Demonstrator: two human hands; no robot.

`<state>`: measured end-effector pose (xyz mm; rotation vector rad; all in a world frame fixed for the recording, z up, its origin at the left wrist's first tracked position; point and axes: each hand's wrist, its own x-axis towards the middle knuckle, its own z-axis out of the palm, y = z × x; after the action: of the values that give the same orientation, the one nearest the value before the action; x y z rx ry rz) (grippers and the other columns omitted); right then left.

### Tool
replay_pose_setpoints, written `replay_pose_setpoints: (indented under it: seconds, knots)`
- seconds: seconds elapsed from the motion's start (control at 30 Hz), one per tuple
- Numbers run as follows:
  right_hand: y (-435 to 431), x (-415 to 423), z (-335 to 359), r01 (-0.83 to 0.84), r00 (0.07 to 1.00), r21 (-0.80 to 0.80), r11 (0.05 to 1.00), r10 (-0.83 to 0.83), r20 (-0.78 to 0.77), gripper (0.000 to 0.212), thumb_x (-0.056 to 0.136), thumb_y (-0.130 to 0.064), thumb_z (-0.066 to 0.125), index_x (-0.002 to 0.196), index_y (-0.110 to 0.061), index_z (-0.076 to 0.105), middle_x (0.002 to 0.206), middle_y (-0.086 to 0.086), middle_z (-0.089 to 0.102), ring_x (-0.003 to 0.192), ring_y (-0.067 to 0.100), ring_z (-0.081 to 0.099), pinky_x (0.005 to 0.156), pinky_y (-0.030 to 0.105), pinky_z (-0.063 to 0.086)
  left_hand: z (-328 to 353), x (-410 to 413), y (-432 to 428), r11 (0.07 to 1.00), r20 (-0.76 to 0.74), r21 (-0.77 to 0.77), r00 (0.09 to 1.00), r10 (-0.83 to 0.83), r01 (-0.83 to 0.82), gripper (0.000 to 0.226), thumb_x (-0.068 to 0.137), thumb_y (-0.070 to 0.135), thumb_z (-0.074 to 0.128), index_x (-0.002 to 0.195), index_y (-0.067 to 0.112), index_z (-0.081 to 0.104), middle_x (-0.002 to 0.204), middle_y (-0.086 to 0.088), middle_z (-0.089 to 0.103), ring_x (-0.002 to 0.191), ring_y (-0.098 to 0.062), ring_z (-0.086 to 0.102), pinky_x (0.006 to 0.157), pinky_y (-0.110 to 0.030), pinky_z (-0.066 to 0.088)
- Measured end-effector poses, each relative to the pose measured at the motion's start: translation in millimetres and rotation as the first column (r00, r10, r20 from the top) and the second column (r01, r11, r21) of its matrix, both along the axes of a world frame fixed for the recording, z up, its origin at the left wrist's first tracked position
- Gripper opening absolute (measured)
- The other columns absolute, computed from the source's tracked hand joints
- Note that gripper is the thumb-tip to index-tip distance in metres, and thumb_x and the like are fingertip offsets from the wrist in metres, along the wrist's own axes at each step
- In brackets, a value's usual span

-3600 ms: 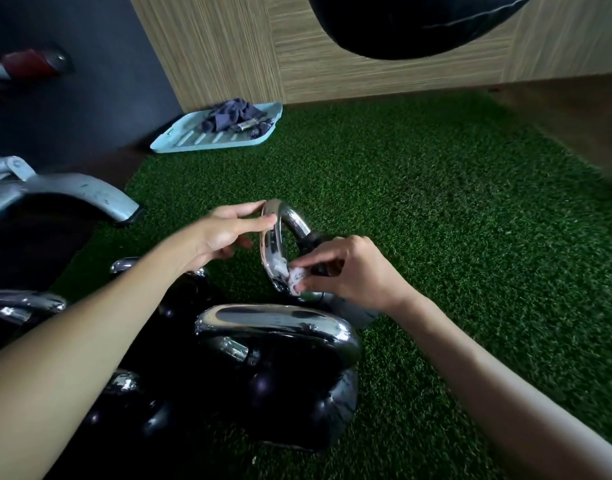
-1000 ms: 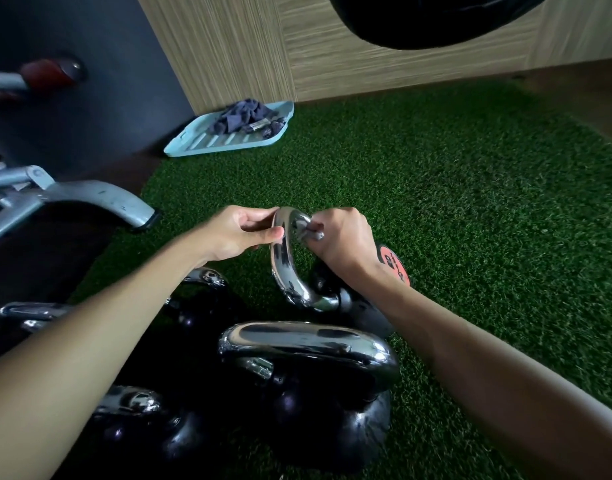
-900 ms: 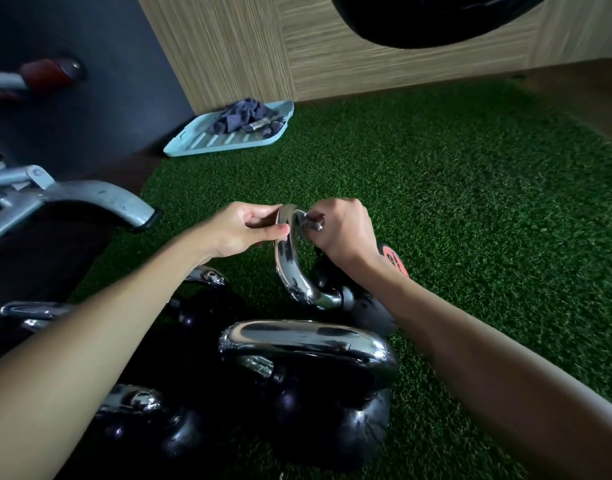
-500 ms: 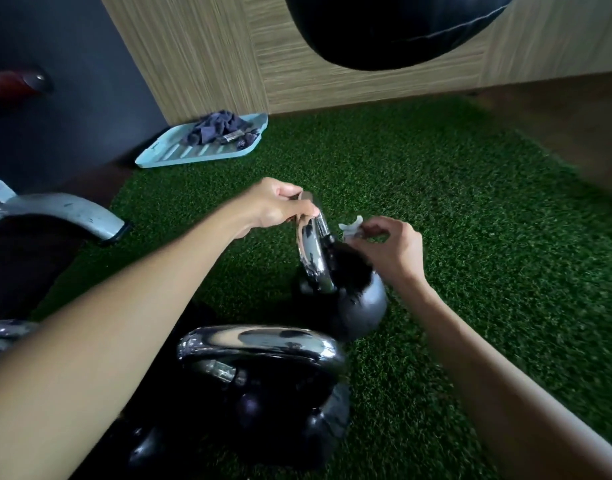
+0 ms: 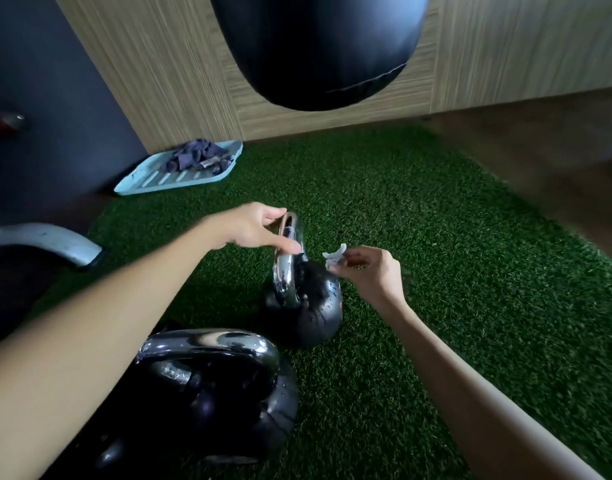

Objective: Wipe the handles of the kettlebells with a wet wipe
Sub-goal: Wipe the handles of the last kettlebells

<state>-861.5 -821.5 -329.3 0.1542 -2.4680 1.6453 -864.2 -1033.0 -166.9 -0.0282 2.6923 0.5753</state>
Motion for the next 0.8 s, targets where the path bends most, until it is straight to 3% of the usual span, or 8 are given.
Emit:
replay_pose_setpoints:
  seconds: [0.1,0.17,0.2,0.33,0.43,0.53,0.63,0.8]
  knots:
    - [-8,1,-3,-0.056,0.998,0.028,0.998,0.056,0.003,0.024,0.073,-0.040,0.088,0.092,-0.032,0.078,0.083,-0.019,0.074,0.073,-0.012,0.066,0.069,0.015,0.053,-12,25,12,0.991,-0.094,-0.059,0.989,0.113,-0.119,0.121,0.052,0.071,0.085,0.153,0.022,0.042,0.147,0.003,0.054,0.126,-0.018,0.055,0.100,-0.039,0.050]
    - [-12,0,-7,-0.070,0.997,0.022,0.997,0.069,0.031,0.024,0.071,-0.040,0.089,0.091,-0.032,0.078,0.084,-0.018,0.075,0.075,-0.011,0.066,0.070,0.016,0.052,-28,38,17,0.972,-0.191,-0.120,0.966,0.175,-0.200,0.097,0.057,0.064,0.089,0.139,0.025,0.058,0.130,0.003,0.065,0.095,-0.015,0.057,0.066,-0.022,0.044]
    - [-13,0,-9,-0.070,0.996,0.004,0.998,0.069,0.048,0.023,0.071,-0.040,0.089,0.089,-0.031,0.078,0.084,-0.017,0.075,0.076,-0.010,0.067,0.070,0.016,0.052,-33,43,19,0.968,-0.232,-0.110,0.953,0.195,-0.225,0.084,0.061,0.056,0.091,0.134,0.027,0.061,0.128,0.002,0.067,0.090,-0.014,0.055,0.063,-0.021,0.041]
    - [-12,7,-18,-0.094,0.993,-0.009,0.996,0.094,0.065,0.023,0.074,-0.034,0.089,0.093,-0.026,0.079,0.085,-0.015,0.075,0.075,-0.010,0.066,0.066,0.008,0.048,-35,34,16,0.969,-0.264,-0.046,0.939,0.222,-0.242,0.069,0.064,0.037,0.091,0.126,0.027,0.063,0.120,0.003,0.066,0.102,-0.017,0.061,0.078,-0.025,0.048]
    - [-10,8,-27,-0.102,0.992,-0.018,0.995,0.103,0.067,0.026,0.074,-0.037,0.089,0.095,-0.026,0.078,0.089,-0.016,0.075,0.078,-0.007,0.067,0.074,0.015,0.054,-28,18,3,0.984,-0.203,-0.100,0.971,0.126,-0.148,0.101,0.064,0.030,0.093,0.152,0.019,0.044,0.153,-0.002,0.050,0.137,-0.021,0.052,0.107,-0.034,0.042]
    - [-8,10,-31,-0.072,0.986,-0.066,0.995,0.081,0.148,0.033,0.071,-0.041,0.090,0.099,-0.028,0.078,0.095,-0.015,0.074,0.086,-0.005,0.067,0.072,0.014,0.050,-11,3,-25,0.981,-0.107,-0.193,0.993,-0.055,0.033,0.111,0.066,0.034,0.094,0.158,0.026,0.032,0.158,0.002,0.043,0.143,-0.014,0.043,0.117,-0.035,0.031]
    - [-13,14,-36,-0.110,0.973,-0.145,0.983,0.136,0.185,0.033,0.071,-0.040,0.090,0.098,-0.027,0.077,0.099,-0.012,0.076,0.089,0.003,0.070,0.077,0.024,0.057,3,-10,-56,0.930,0.012,-0.283,0.970,-0.243,0.236,0.113,0.064,0.038,0.095,0.157,0.042,0.030,0.149,0.019,0.048,0.134,-0.001,0.047,0.114,-0.027,0.030]
    - [-38,30,-39,-0.213,0.940,-0.175,0.961,0.250,0.232,0.034,0.069,-0.041,0.091,0.097,-0.027,0.076,0.094,-0.013,0.076,0.083,0.000,0.071,0.061,0.009,0.050,11,-15,-85,0.823,-0.033,-0.455,0.918,-0.396,0.339,0.098,0.068,0.038,0.093,0.149,0.052,0.040,0.120,0.025,0.066,0.088,0.006,0.060,0.080,-0.023,0.046]
